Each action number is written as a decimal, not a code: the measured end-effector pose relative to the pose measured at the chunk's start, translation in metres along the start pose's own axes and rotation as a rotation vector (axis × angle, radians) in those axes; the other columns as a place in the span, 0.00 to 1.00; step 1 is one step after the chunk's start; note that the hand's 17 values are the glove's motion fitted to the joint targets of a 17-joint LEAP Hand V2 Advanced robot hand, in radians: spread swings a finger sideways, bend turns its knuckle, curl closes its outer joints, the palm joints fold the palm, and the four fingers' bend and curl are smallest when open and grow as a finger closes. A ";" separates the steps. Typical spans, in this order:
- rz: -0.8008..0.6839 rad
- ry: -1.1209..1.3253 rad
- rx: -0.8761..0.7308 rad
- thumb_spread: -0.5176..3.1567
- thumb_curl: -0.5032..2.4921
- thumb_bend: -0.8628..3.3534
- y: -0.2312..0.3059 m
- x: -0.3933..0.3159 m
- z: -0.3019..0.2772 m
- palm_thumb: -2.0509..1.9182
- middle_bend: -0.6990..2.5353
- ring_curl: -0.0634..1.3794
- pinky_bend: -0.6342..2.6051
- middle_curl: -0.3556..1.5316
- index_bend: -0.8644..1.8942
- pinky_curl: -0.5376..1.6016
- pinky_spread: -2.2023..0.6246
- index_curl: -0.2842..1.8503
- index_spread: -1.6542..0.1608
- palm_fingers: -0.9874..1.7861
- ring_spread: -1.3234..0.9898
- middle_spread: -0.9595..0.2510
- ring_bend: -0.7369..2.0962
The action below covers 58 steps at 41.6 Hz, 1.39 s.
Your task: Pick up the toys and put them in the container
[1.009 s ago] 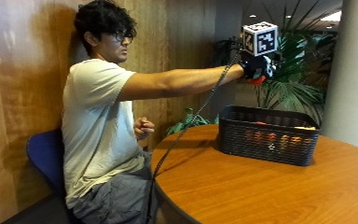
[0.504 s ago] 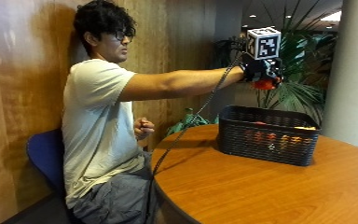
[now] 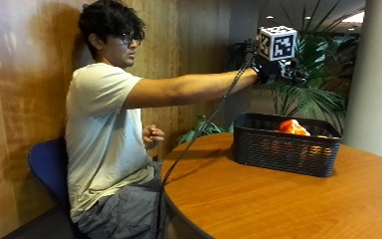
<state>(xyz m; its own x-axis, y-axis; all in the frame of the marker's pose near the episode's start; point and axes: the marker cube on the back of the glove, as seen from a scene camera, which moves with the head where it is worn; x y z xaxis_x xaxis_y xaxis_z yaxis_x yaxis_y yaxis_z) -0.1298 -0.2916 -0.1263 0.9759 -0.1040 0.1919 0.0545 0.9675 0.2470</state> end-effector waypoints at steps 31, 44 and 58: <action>-0.022 0.036 -0.008 0.48 0.35 0.21 0.022 0.004 -0.001 0.56 0.27 0.31 0.51 0.47 0.37 0.41 0.81 0.36 0.73 0.33 0.57 0.75 0.44; -0.036 0.094 -0.036 0.48 0.33 0.20 0.051 0.021 0.007 0.57 0.26 0.30 0.50 0.43 0.38 0.40 0.81 0.34 0.74 0.33 0.57 0.76 0.44; -0.033 0.129 -0.050 0.49 0.31 0.20 0.140 0.056 0.013 0.57 0.26 0.29 0.49 0.40 0.38 0.40 0.81 0.34 0.74 0.33 0.57 0.77 0.43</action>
<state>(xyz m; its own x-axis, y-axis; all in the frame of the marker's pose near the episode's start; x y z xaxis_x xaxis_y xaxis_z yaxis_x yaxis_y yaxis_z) -0.0705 -0.1646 -0.0688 0.9923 -0.1080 0.0600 0.0938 0.9747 0.2030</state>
